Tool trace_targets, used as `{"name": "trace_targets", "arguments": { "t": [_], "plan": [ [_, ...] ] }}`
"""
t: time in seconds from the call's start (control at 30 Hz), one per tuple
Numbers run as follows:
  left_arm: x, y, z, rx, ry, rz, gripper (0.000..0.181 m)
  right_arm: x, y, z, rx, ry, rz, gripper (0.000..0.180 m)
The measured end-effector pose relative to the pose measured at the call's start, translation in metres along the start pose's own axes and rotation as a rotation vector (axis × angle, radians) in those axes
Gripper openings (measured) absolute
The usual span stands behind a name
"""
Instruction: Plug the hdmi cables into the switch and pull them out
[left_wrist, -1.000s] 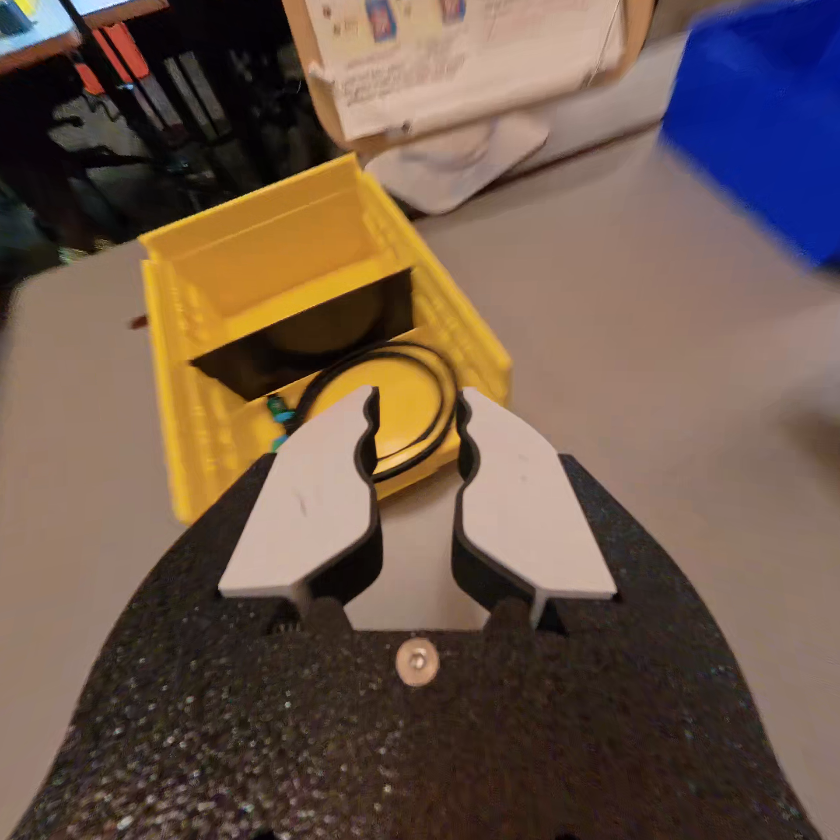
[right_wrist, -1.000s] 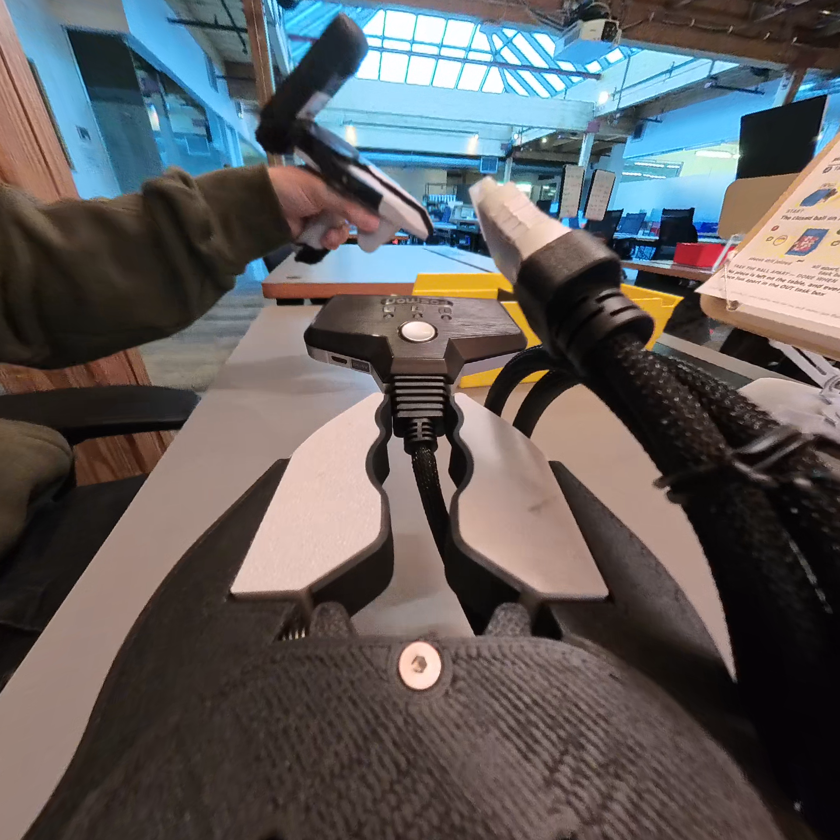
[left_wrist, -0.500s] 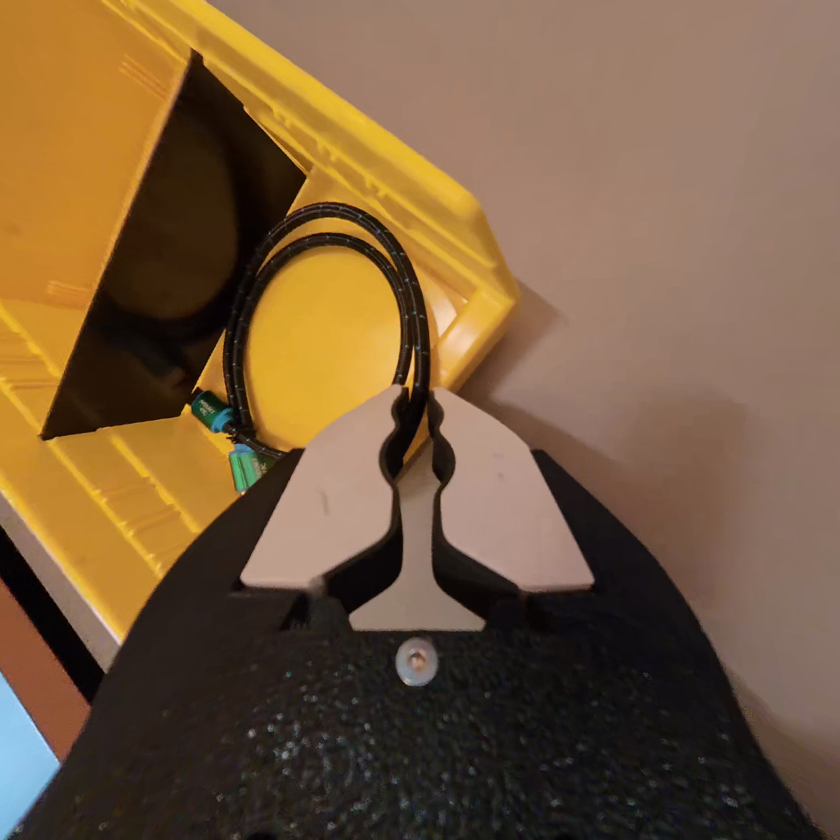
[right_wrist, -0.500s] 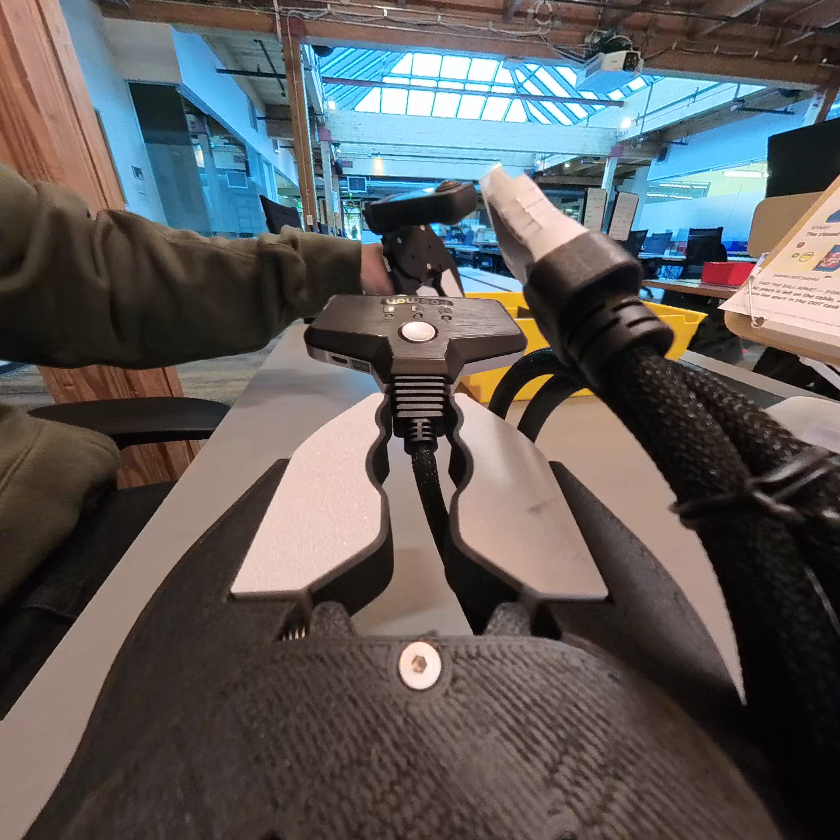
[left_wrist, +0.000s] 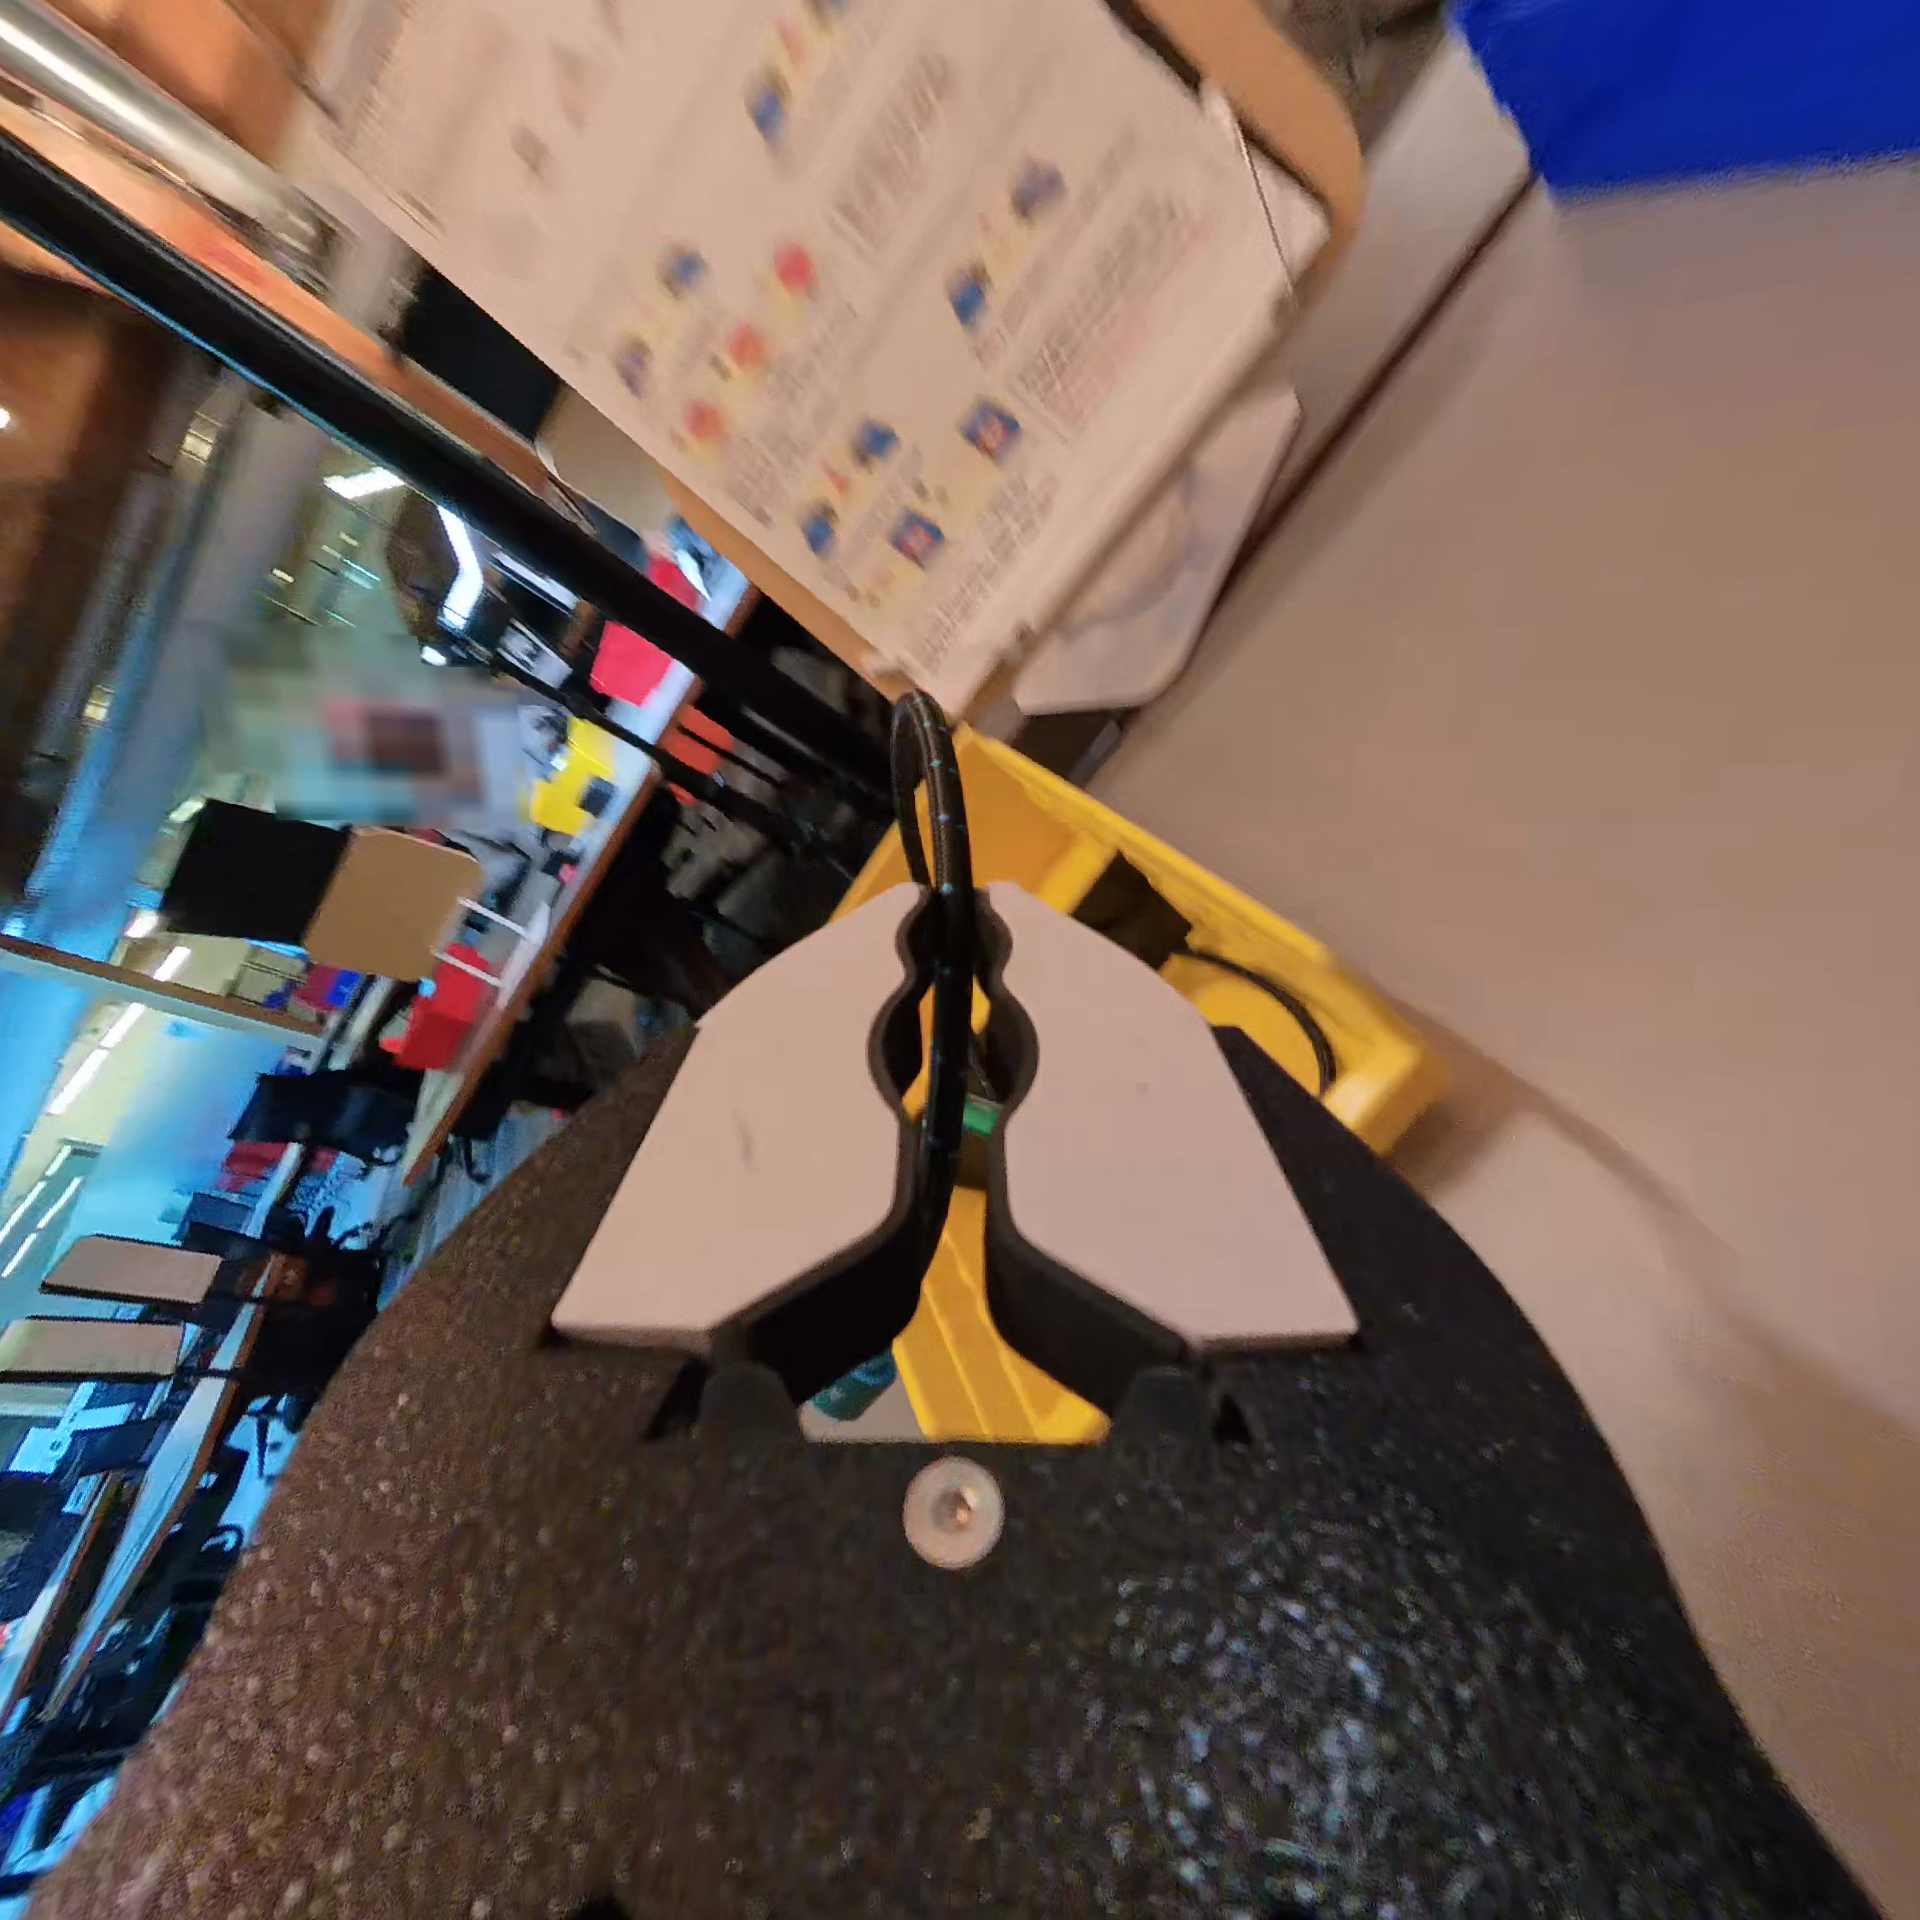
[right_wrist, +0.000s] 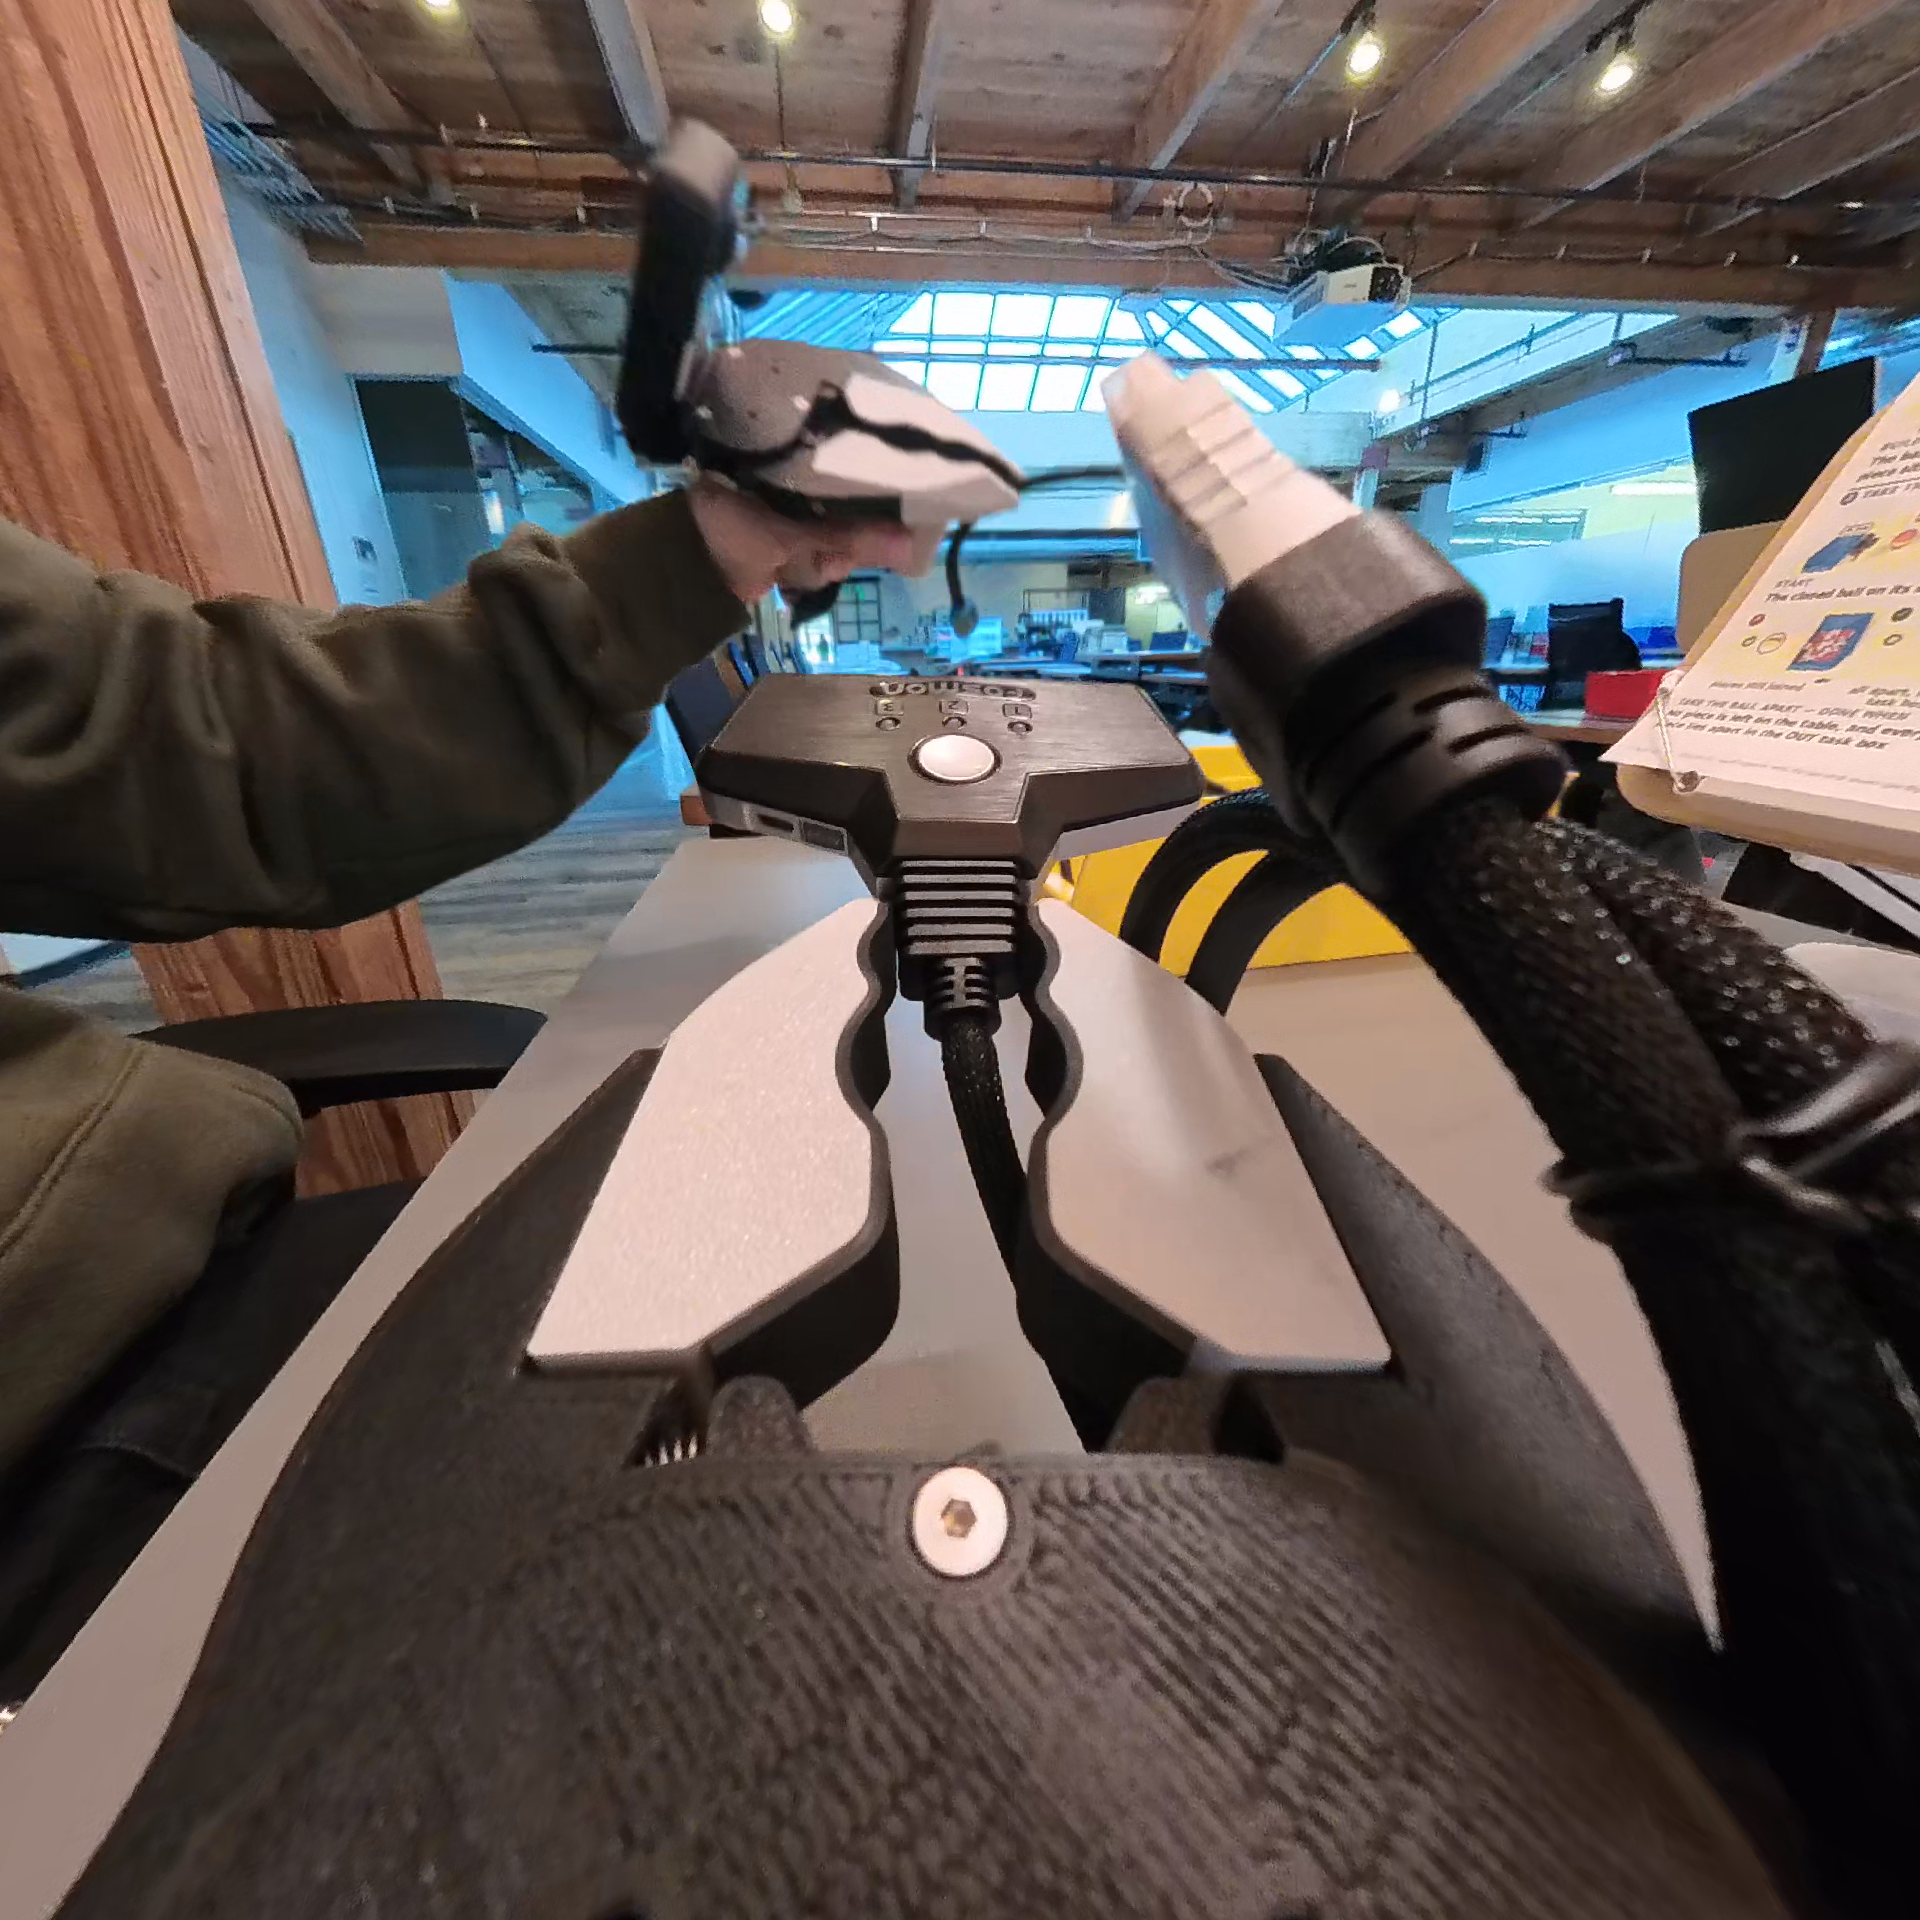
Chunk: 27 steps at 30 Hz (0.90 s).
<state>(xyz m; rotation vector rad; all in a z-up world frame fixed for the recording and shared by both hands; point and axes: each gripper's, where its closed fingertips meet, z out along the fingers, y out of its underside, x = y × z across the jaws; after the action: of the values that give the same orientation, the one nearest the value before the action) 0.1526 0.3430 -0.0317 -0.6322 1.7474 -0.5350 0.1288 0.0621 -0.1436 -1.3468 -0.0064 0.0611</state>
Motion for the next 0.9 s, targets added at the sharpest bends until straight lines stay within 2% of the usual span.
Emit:
{"name": "trace_targets", "arguments": {
  "t": [0.03,0.13,0.23,0.33,0.47,0.6,0.73,0.8,0.9],
  "plan": [
    [-0.006,-0.014,-0.008,0.045,-0.032,-0.016,0.007,0.000,-0.001,-0.001,0.005,-0.001,0.003,0.022],
    [-0.019,-0.053,-0.028,0.170,-0.102,-0.006,0.006,0.002,-0.003,-0.002,0.021,0.006,0.011,0.022],
    [-0.025,-0.074,-0.035,0.224,-0.141,0.009,0.006,0.003,-0.004,-0.003,0.030,0.008,0.015,0.022],
    [-0.007,-0.093,-0.038,0.344,-0.038,-0.043,0.006,0.002,-0.004,-0.003,0.032,0.008,0.010,0.022],
    [0.065,-0.108,-0.051,0.494,0.216,0.041,0.006,0.007,-0.009,-0.010,0.072,0.044,0.005,0.022],
    [0.144,-0.078,-0.061,0.443,0.397,0.155,0.006,0.022,-0.021,-0.031,0.155,0.101,0.028,0.022],
    [0.218,-0.038,-0.082,0.377,0.635,0.186,0.006,0.026,-0.025,-0.041,0.181,0.108,0.040,0.022],
    [0.244,-0.023,-0.095,0.349,0.750,0.168,0.006,0.022,-0.023,-0.038,0.173,0.077,0.043,0.022],
    [0.261,0.001,-0.103,0.280,0.820,0.165,0.007,0.011,-0.022,-0.034,0.158,-0.002,0.038,0.022]
  ]
}}
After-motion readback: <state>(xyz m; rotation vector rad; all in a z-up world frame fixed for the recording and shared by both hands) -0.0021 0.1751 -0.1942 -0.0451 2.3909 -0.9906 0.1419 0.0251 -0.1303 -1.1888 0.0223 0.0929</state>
